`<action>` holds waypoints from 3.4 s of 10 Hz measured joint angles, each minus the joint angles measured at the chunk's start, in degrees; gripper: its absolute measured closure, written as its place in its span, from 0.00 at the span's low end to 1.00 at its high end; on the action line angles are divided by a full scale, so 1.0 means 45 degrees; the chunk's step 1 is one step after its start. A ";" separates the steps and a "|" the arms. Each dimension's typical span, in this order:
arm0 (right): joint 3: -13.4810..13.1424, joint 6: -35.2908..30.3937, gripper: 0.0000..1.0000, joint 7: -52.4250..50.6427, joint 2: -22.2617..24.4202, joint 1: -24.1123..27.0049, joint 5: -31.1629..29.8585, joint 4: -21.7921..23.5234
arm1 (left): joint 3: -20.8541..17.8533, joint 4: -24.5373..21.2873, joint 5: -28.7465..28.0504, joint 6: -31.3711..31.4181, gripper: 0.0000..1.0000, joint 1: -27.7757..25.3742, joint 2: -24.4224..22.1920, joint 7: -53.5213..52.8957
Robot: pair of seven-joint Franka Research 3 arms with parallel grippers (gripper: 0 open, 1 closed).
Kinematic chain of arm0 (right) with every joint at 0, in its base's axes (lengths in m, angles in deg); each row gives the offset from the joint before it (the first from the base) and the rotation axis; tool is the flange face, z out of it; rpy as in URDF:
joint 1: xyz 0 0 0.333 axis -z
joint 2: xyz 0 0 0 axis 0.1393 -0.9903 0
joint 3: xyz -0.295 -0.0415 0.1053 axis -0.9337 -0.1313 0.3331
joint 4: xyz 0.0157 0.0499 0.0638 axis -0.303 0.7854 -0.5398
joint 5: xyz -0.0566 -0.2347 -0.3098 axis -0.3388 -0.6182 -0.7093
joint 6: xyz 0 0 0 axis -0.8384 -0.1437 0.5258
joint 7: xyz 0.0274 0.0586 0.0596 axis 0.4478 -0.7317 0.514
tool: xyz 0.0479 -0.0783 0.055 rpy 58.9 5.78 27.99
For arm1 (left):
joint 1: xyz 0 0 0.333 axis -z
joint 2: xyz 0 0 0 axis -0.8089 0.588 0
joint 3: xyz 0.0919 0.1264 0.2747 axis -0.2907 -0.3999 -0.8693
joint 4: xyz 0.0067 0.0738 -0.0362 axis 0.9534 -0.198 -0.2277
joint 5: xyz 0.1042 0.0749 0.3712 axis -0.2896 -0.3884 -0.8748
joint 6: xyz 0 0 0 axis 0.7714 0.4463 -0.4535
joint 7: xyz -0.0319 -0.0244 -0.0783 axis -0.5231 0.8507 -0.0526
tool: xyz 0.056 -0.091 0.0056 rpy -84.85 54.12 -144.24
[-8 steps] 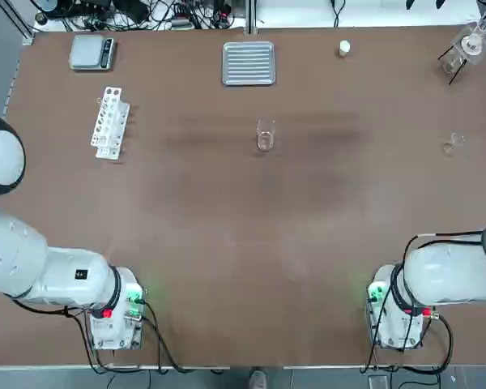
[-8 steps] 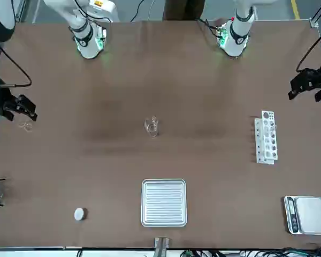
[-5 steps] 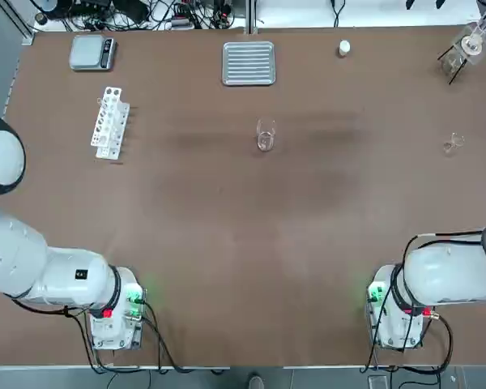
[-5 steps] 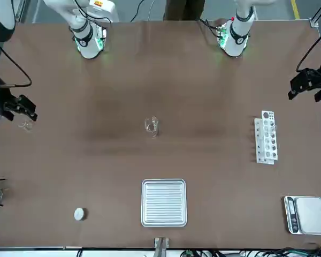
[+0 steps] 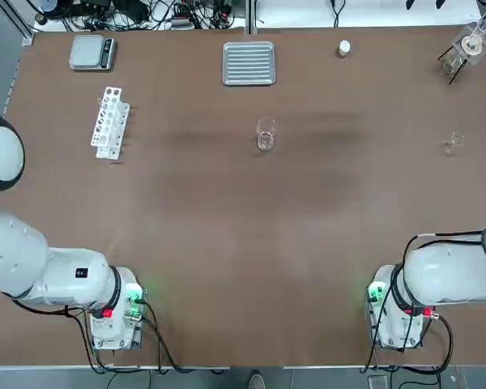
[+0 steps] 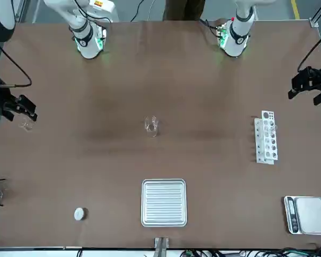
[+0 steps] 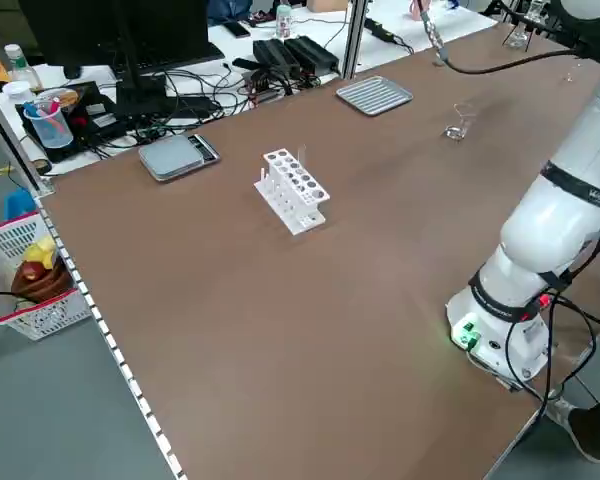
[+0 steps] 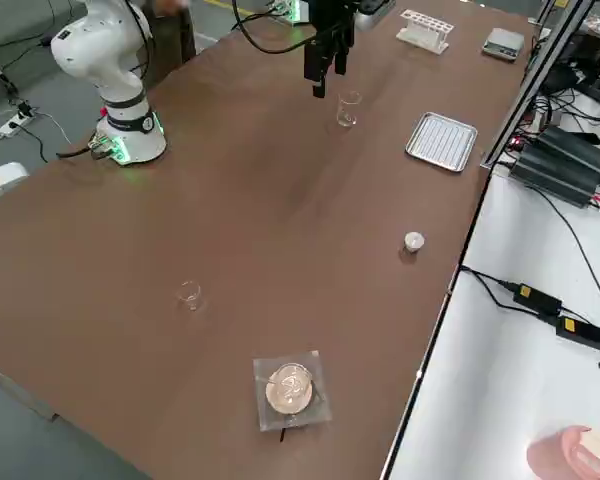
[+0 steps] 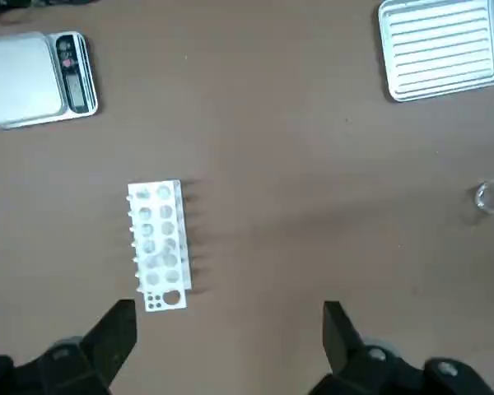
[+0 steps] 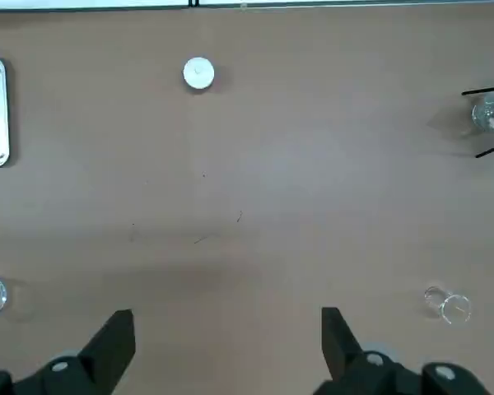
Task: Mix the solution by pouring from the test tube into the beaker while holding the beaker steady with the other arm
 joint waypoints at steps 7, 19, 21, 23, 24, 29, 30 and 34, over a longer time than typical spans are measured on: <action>-0.0004 0.0000 0.00 0.0000 -0.0004 0.0004 0.0000 0.0000 | -0.0613 0.0003 0.0845 0.0295 0.00 -0.1631 0.0502 -0.6200; -0.0034 0.0192 0.00 -0.0021 -0.0002 0.0025 -0.0087 -0.0019 | -0.0647 -0.0228 0.7290 -0.1668 0.00 -0.6167 0.4550 -1.9375; -0.0027 0.0302 0.00 -0.0019 -0.0002 0.0014 -0.0098 -0.0022 | -0.0638 -0.0267 0.8287 -0.1778 0.00 -0.6275 0.5389 -2.1063; -0.0034 0.0305 0.00 -0.0018 -0.0001 0.0021 -0.0106 -0.0061 | -0.0629 -0.0337 0.8834 -0.2339 0.00 -0.6337 0.6149 -2.2819; -0.0039 0.0305 0.00 -0.0024 0.0000 0.0024 -0.0109 -0.0084 | -0.0628 -0.0352 0.8887 -0.2596 0.00 -0.6428 0.6529 -2.3427; -0.0035 0.0120 0.00 -0.0029 0.0000 0.0015 -0.0113 -0.0097 | -0.0603 -0.0377 0.9189 -0.3578 0.00 -0.6793 0.8393 -2.6528; -0.0040 0.0115 0.00 -0.0029 -0.0009 0.0020 -0.0108 -0.0087 | -0.0548 -0.0376 0.9285 -0.3642 0.00 -0.6867 0.8749 -2.7019; -0.0059 0.0120 0.00 -0.1748 -0.1009 0.0209 0.1548 0.0148 | -0.0097 -0.0351 0.9810 -0.3666 0.00 -0.6853 0.9582 -2.7447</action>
